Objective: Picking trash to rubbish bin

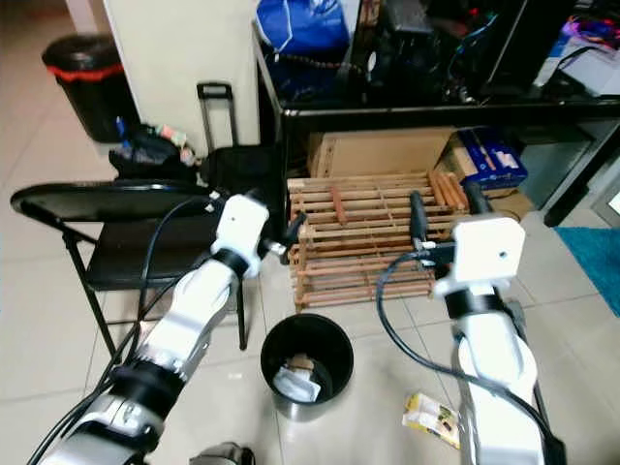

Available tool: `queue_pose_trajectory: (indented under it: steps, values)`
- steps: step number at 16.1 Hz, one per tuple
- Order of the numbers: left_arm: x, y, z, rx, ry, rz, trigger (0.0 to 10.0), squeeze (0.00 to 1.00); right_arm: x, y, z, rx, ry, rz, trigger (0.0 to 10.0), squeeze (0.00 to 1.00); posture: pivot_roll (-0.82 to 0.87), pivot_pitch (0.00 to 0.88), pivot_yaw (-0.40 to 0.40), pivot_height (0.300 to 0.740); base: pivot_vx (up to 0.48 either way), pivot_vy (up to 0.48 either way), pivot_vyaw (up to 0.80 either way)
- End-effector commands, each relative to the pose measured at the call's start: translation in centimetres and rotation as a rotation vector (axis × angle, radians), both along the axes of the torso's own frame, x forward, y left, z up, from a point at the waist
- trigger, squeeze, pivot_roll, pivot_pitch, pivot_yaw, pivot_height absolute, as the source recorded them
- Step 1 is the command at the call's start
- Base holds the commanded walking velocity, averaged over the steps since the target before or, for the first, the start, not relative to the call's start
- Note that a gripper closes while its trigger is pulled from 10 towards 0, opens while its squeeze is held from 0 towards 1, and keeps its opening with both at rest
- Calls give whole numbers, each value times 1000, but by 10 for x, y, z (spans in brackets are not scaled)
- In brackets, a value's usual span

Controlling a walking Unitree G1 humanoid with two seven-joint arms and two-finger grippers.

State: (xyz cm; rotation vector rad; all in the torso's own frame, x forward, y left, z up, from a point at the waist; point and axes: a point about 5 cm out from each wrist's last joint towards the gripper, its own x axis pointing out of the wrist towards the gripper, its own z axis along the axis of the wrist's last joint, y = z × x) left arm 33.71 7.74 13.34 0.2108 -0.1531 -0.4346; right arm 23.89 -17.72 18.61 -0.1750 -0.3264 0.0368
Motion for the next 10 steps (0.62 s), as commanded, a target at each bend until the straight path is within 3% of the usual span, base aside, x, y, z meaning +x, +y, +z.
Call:
queue_pose_trajectory:
  steps: [1, 3, 7, 10]
  values:
    - [2, -8, 5, -28, -1, -36, 10000, 0, -6, -1, 2, -2, 16, -27, 10000, 0, 112, 0, -35, 740, 0, 0, -694]
    - [0, -14, 10, -62, -1, -79, 10000, 0, -14, 2, -2, 39, 54, -62, 10000, 0, 108, 2, -37, 740, 0, 0, -800]
    - [-3, -17, 6, -125, 31, -69, 10000, 0, -19, -12, 1, 144, 61, -244, 10000, 0, 95, 20, -51, 740, 0, 0, -800]
    - [-2, -23, 6, -162, 56, -74, 10000, 0, -19, -15, 5, 138, 62, -261, 10000, 0, 81, 13, -61, 740, 0, 0, -800]
